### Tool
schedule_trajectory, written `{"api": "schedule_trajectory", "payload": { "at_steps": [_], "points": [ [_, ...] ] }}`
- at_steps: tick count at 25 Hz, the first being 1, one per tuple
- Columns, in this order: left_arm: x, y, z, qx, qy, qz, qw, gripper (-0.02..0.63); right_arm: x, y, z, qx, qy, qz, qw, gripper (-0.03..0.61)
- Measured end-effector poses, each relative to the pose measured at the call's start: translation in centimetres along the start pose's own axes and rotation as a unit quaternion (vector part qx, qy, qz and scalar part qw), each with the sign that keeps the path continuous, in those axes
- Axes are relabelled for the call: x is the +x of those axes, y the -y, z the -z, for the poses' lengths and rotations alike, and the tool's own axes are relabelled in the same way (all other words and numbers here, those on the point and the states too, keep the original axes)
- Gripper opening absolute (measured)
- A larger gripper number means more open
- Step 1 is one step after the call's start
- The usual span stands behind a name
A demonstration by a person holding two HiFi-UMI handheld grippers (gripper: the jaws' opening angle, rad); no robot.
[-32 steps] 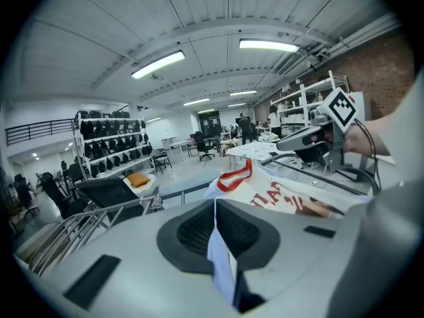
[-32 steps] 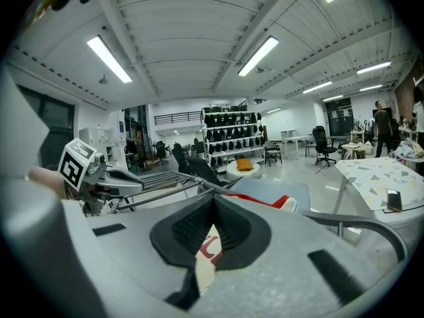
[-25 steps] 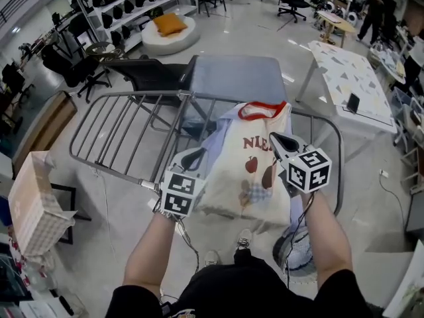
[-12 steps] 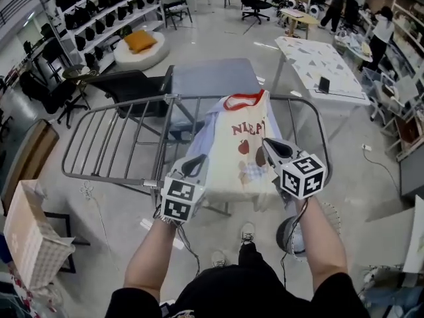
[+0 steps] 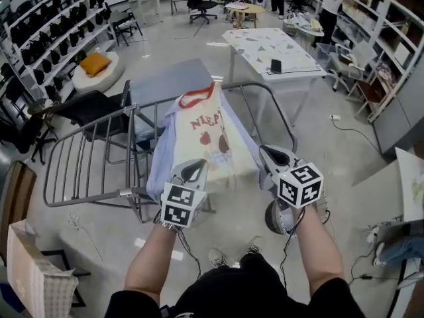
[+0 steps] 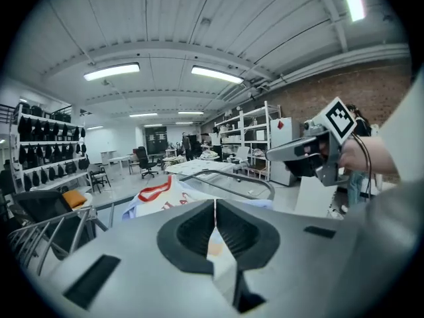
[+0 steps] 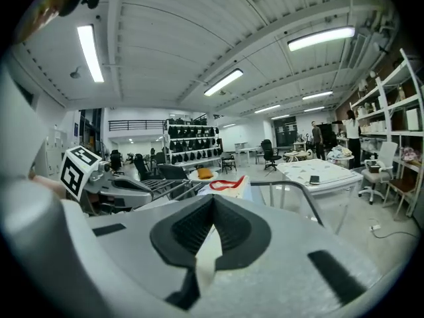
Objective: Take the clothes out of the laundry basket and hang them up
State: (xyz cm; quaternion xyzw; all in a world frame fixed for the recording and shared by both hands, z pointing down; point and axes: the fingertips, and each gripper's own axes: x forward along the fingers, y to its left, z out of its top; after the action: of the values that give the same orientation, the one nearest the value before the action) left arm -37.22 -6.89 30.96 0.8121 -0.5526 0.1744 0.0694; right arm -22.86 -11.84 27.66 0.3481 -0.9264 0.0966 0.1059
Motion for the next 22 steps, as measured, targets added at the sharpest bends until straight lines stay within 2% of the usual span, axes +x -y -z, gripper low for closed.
{"api": "schedule_trajectory", "payload": {
  "at_steps": [4,11,18,22],
  "points": [
    [1.1,4.7,-2.0,0.005,0.018,0.037,0.9992,0.012,-4.7,2.6,0.8,0.017,0.009,0.036,0.999,0.003],
    [4.1,14.2,-4.7,0.018,0.032,0.078,0.9963,0.012,-13.8,8.3,3.1,0.031,0.018,0.089,0.995,0.005],
    [7.1,26.4,-5.4,0.015,0.023,0.112,0.9933,0.012,-25.3,14.7,6.7,0.042,0.021,0.125,0.991,0.003],
    [7.6,32.6,-5.7,0.028,0.025,0.112,0.9929,0.006,-31.2,17.6,8.8,0.049,0.024,0.135,0.989,0.005]
  ]
}}
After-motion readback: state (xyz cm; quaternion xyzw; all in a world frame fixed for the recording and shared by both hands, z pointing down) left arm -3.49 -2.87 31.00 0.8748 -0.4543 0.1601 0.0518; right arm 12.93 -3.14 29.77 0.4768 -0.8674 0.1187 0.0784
